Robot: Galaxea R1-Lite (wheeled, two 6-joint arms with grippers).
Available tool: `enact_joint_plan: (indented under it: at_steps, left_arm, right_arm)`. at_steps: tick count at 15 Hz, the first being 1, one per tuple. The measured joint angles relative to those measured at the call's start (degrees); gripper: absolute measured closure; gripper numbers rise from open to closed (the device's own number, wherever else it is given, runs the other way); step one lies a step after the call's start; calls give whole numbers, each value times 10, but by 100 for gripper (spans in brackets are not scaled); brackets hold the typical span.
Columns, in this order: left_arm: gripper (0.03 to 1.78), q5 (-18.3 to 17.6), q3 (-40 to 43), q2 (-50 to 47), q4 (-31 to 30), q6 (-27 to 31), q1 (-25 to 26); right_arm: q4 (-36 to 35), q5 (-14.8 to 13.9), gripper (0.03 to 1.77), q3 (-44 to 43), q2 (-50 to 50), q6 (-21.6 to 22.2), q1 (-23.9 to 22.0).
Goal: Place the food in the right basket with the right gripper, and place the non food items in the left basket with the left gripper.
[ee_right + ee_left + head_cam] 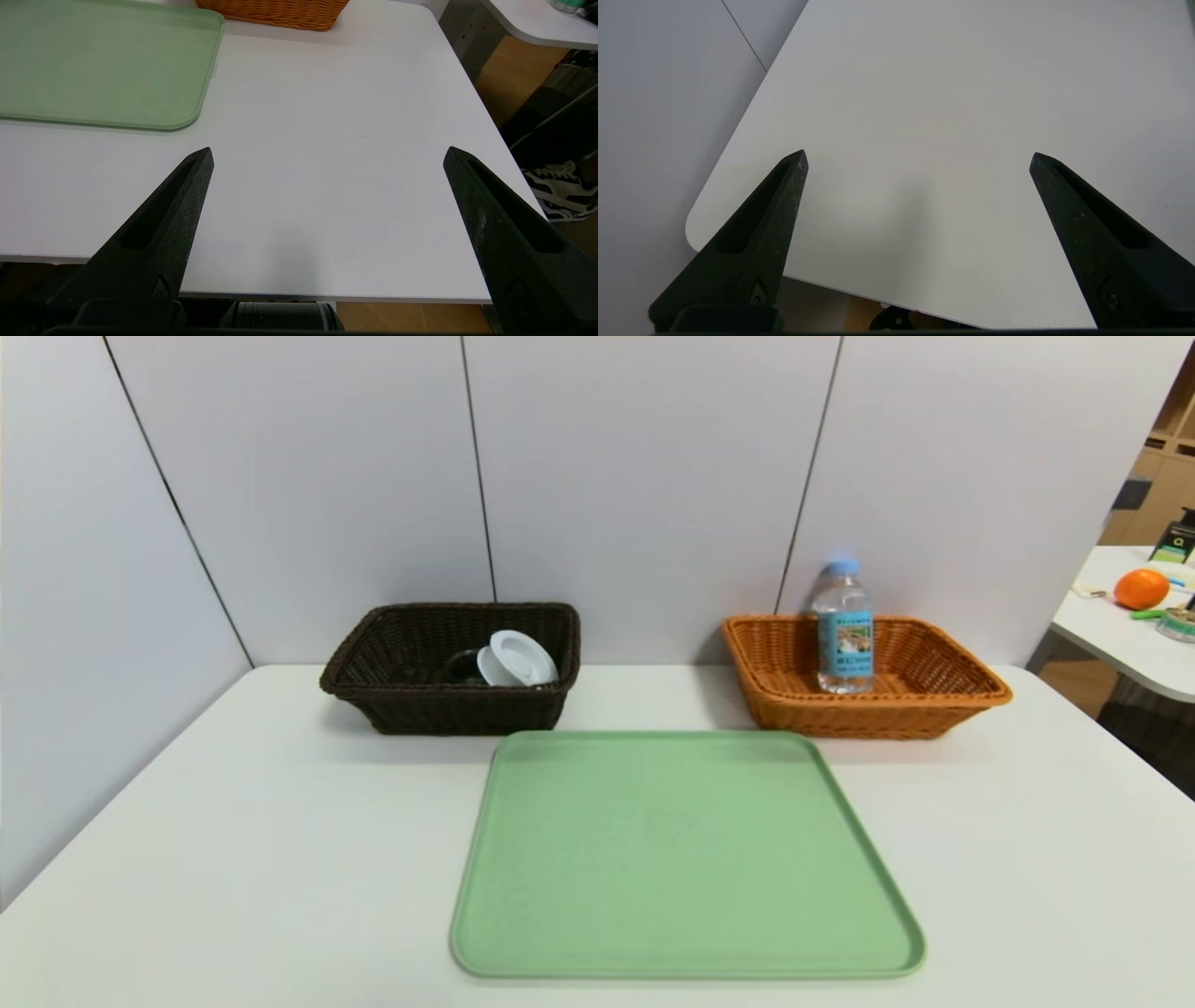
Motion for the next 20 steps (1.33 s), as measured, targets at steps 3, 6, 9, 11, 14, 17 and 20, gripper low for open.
enact_joint_plan:
  at_steps: [3,6,9,11,14,17,20]
  left_arm:
    - [12,-10,17,-20,-1,10,10]
    - [12,-58,30,-48,-19,5,11]
    - [12,-72,72,-68,-96,7,10]
    - [12,-73,112,-77,-170,9,10]
    - [12,-86,163,-92,-251,11,10]
    - [12,-102,190,-116,-256,14,10]
    - [12,-120,211,-139,-257,20,9]
  right_arm:
    - [0,0,10,3,-9,0,0]
    - [-9,-1,10,14,-28,0,0]
    - [-72,-8,10,47,-47,6,-1]
    - [-162,-15,10,94,-52,6,-1]
    - [-287,-29,10,187,-55,3,-1]
    - [-381,-47,10,278,-55,-4,-1]
    - [-466,-40,10,355,-55,-27,-1]
